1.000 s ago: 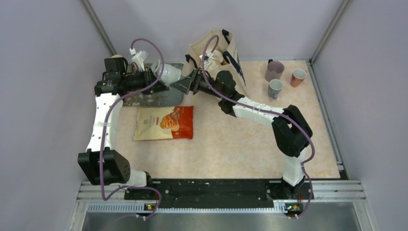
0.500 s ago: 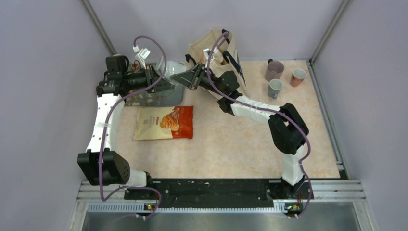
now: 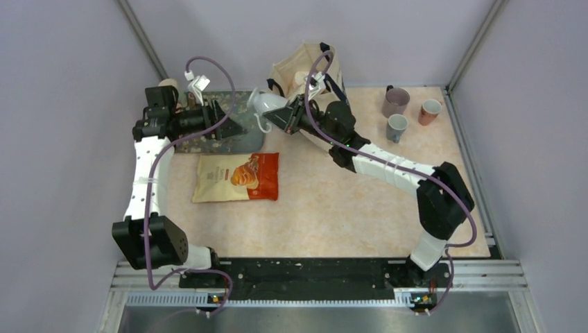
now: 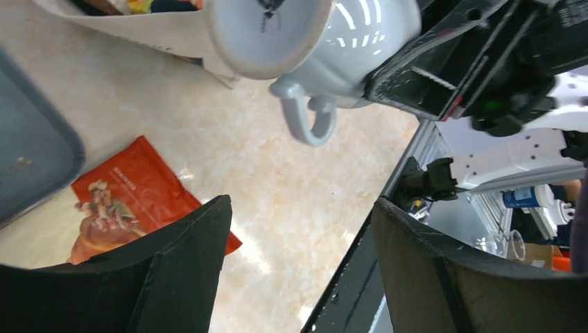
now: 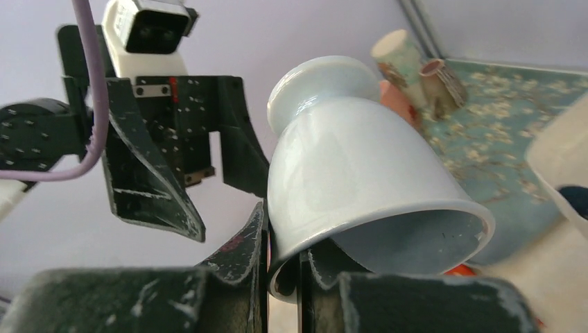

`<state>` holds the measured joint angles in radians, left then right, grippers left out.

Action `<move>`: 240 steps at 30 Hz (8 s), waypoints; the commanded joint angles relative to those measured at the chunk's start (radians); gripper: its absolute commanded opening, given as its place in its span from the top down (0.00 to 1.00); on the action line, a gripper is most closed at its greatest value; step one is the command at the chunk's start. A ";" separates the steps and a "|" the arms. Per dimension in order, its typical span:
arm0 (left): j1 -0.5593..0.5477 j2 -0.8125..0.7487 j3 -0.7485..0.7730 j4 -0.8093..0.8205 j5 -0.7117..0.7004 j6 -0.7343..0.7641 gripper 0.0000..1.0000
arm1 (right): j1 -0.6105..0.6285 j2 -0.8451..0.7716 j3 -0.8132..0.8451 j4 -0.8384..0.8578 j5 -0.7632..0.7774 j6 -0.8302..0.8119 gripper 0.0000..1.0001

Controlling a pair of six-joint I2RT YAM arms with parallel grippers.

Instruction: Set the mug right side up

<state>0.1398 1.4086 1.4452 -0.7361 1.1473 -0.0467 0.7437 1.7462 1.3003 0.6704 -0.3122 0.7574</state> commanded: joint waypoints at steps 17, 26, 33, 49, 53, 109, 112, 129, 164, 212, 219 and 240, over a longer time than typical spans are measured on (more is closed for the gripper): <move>0.046 -0.058 0.020 -0.167 -0.448 0.295 0.22 | -0.444 -0.288 0.317 -1.764 0.627 -0.629 1.00; 0.046 -0.078 -0.002 -0.227 -0.535 0.388 0.21 | -0.840 -0.015 0.289 -1.629 0.546 -0.699 1.00; 0.046 -0.071 -0.025 -0.239 -0.549 0.393 0.22 | -0.900 0.245 0.462 -1.633 0.468 -0.711 1.00; 0.046 -0.051 -0.021 -0.232 -0.585 0.403 0.23 | -0.900 0.560 0.924 -1.841 0.328 -0.733 0.69; 0.046 -0.046 -0.010 -0.232 -0.591 0.407 0.22 | -0.901 0.536 0.980 -1.854 0.316 -0.732 0.54; 0.156 0.845 0.598 0.038 -1.077 0.091 1.00 | -0.554 -0.481 -0.018 -1.196 0.288 -0.591 0.01; 0.156 0.741 0.487 0.045 -0.972 0.076 1.00 | -0.530 -0.500 -0.029 -1.167 0.229 -0.562 0.01; 0.156 0.274 0.026 0.075 -0.492 -0.095 1.00 | -0.002 -0.221 -0.175 -0.330 -0.073 -0.235 0.01; 0.035 -0.055 -0.073 -0.035 -0.002 -0.129 1.00 | 0.062 0.297 0.224 0.534 -0.174 0.461 1.00; 0.083 -0.084 -0.070 -0.164 -0.826 0.221 0.01 | -0.554 0.074 0.111 -1.405 0.300 -0.644 1.00; 0.100 -0.024 -0.097 -0.132 -0.907 0.216 0.01 | -0.555 0.066 0.145 -1.433 0.281 -0.651 0.62; 0.186 0.465 0.259 -0.119 -1.175 1.135 0.08 | -0.551 -0.178 0.170 -1.496 0.289 -0.708 0.29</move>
<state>0.3428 1.7996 1.5673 -0.7757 0.1051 0.6231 0.1936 1.6115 1.4609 -0.8112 -0.0181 0.0692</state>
